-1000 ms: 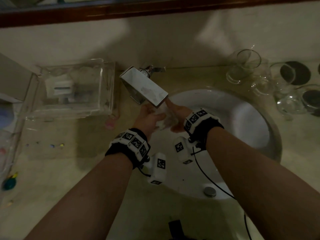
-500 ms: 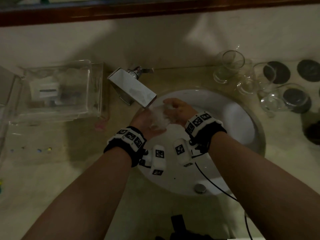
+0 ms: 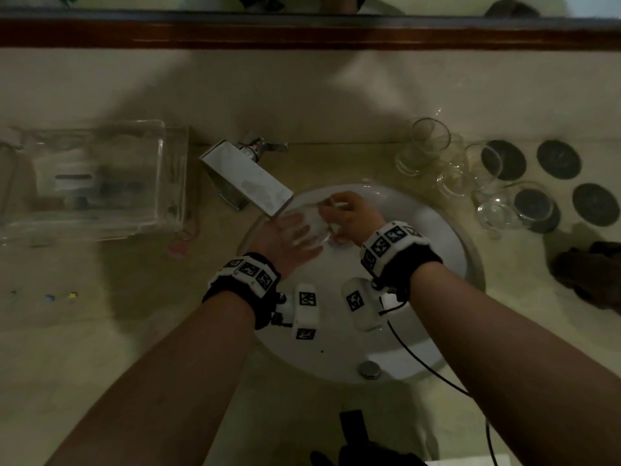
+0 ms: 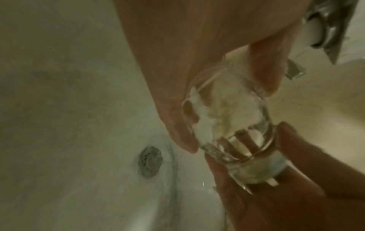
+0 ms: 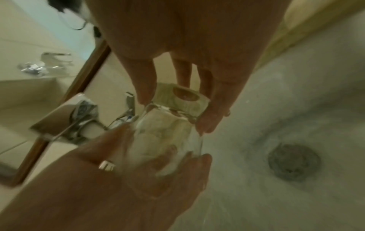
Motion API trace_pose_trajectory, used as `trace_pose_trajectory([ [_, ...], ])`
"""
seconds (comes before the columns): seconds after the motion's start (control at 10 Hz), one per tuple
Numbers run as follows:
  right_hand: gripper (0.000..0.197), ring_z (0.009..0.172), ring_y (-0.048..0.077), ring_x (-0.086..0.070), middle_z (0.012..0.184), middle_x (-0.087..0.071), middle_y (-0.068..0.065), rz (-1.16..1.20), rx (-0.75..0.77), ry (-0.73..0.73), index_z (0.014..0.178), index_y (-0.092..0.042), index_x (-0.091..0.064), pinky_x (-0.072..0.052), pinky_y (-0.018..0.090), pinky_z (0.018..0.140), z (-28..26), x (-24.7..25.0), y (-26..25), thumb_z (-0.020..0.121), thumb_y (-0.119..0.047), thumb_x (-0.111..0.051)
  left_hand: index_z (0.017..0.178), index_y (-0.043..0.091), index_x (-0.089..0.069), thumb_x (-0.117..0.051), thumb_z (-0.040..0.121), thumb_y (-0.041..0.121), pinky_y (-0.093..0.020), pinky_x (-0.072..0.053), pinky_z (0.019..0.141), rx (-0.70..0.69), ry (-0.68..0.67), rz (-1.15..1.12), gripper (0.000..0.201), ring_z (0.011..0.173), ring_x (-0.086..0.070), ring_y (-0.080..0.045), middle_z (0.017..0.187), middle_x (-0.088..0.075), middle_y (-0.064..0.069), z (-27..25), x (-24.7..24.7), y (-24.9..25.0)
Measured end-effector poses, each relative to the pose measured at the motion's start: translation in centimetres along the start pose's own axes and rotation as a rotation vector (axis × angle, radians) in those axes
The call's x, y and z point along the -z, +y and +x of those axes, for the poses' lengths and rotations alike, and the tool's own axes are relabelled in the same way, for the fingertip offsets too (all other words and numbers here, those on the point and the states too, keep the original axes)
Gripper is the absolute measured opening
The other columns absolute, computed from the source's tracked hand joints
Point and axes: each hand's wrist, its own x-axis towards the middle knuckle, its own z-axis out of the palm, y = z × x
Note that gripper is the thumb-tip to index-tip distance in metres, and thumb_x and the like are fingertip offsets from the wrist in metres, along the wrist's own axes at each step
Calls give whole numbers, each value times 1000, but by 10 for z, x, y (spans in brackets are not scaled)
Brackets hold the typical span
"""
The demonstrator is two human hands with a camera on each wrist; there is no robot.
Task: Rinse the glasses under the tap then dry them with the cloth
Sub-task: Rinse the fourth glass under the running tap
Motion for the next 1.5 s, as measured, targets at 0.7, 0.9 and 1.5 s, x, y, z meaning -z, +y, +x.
trace_pose_trajectory([
  [0.7,12,86,20,-54,88,-50,-3,173,-175,-230,103,-18,-50,-46,40,84,14,-56,10,97,-28,-50,130,22,-42,-72,85,26,-35,-54,64,-150,168,429,54,96,-63,-24,124,-57,-7,-9,30,14],
  [0.9,49,107,39,-55,95,-58,12,-2,-214,-188,134,-2,-45,-44,39,85,14,-68,9,102,-37,-34,125,28,-44,-64,91,27,-40,-55,76,-171,214,461,39,108,-60,-30,124,-54,-5,-11,38,14],
  [1.5,17,67,7,-55,90,-56,2,353,-332,-195,113,-17,-53,-50,22,52,23,-56,16,98,-22,-47,123,24,-43,-63,92,23,-36,-54,74,-294,228,587,37,95,-56,-18,105,-53,5,-13,23,18],
])
